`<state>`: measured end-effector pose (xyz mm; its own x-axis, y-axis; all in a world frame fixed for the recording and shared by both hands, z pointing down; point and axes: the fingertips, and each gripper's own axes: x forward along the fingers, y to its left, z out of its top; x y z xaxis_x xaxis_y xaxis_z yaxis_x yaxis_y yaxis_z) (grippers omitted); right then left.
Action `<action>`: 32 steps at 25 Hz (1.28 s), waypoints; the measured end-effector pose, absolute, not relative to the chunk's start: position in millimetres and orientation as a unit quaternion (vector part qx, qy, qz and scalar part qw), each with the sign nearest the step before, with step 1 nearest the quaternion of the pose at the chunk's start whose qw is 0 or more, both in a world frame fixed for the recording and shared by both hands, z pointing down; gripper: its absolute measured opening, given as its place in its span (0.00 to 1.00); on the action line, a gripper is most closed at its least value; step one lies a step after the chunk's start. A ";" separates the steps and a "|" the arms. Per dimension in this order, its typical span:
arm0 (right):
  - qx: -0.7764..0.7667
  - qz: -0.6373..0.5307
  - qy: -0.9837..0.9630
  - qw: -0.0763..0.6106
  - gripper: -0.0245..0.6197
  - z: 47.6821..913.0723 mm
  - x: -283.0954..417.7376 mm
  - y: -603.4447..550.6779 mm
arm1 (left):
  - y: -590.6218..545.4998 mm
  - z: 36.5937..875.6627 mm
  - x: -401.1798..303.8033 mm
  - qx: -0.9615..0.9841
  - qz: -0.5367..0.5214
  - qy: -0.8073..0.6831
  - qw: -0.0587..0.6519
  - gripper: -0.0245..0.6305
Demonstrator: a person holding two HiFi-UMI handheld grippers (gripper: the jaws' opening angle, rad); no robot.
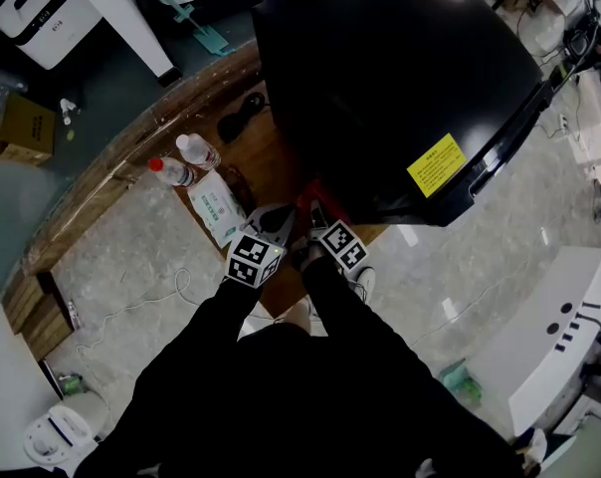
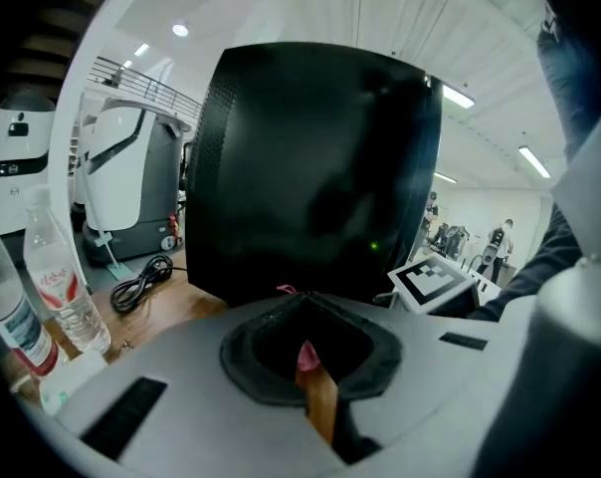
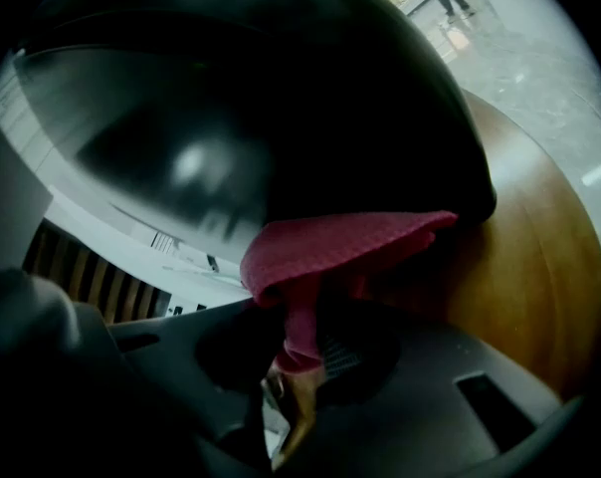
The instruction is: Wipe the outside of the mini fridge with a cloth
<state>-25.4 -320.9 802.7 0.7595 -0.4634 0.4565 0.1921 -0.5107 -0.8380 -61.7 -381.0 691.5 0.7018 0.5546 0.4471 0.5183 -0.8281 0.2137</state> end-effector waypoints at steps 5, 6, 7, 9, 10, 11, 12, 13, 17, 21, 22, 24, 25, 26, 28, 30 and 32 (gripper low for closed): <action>-0.818 -0.333 0.242 0.402 0.17 718.3 -61.8 -347.1 | -377.2 621.6 -88.3 0.939 0.194 0.283 0.031 0.04; -0.826 -0.319 0.273 0.377 0.17 695.7 -63.2 -346.1 | -375.0 604.9 -92.6 0.942 0.179 0.281 0.031 0.04; -0.833 -0.304 0.301 0.351 0.17 673.2 -65.9 -342.8 | -372.3 589.3 -99.0 0.945 0.165 0.279 0.034 0.04; -0.843 -0.273 0.349 0.305 0.17 631.8 -77.5 -331.1 | -366.3 561.8 -119.0 0.949 0.147 0.274 0.043 0.04; -0.844 -0.257 0.374 0.285 0.17 612.9 -86.3 -324.3 | -362.4 549.7 -131.0 0.951 0.141 0.271 0.047 0.04; -0.843 -0.243 0.401 0.263 0.17 595.9 -97.0 -317.2 | -356.9 538.5 -143.0 0.953 0.136 0.268 0.051 0.04; -0.839 -0.231 0.429 0.241 0.17 581.4 -108.7 -309.2 | -349.3 528.5 -154.2 0.954 0.131 0.265 0.053 0.04; -0.834 -0.222 0.453 0.221 0.17 569.5 -119.9 -299.5 | -339.9 519.6 -163.7 0.955 0.126 0.262 0.054 0.04; -0.828 -0.200 0.497 0.165 0.17 535.8 -144.7 -244.9 | -297.6 493.8 -185.4 0.961 0.102 0.246 0.077 0.04; -0.835 -0.171 0.503 0.145 0.17 501.7 -163.3 -202.4 | -260.3 481.5 -208.7 0.955 0.106 0.263 0.089 0.04; -0.834 -0.165 0.507 0.143 0.17 494.6 -165.7 -194.1 | -251.5 480.8 -211.9 0.954 0.106 0.265 0.089 0.04; -0.831 -0.154 0.518 0.136 0.17 484.3 -167.5 -178.7 | -235.5 483.0 -214.2 0.955 0.106 0.263 0.092 0.04; -0.829 -0.150 0.522 0.131 0.17 481.2 -168.9 -171.1 | -228.4 485.0 -214.9 0.955 0.108 0.261 0.094 0.04; -0.829 -0.148 0.524 0.126 0.17 478.6 -171.1 -162.9 | -221.2 486.5 -216.3 0.955 0.110 0.259 0.097 0.04; -0.830 -0.144 0.525 0.119 0.17 471.5 -177.4 -144.7 | -205.8 485.6 -220.4 0.954 0.112 0.258 0.101 0.04; -0.830 -0.133 0.530 0.111 0.17 459.5 -183.3 -129.0 | -191.4 481.0 -223.3 0.955 0.110 0.258 0.097 0.04; -0.827 -0.124 0.540 0.096 0.17 450.0 -189.7 -117.1 | -179.0 476.3 -225.6 0.955 0.108 0.259 0.091 0.04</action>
<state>-189.7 -117.1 450.0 0.3857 -0.9171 0.1008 -0.8696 -0.3978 -0.2923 -225.6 -179.0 476.3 0.8419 0.5154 0.1600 0.4759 -0.8489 0.2301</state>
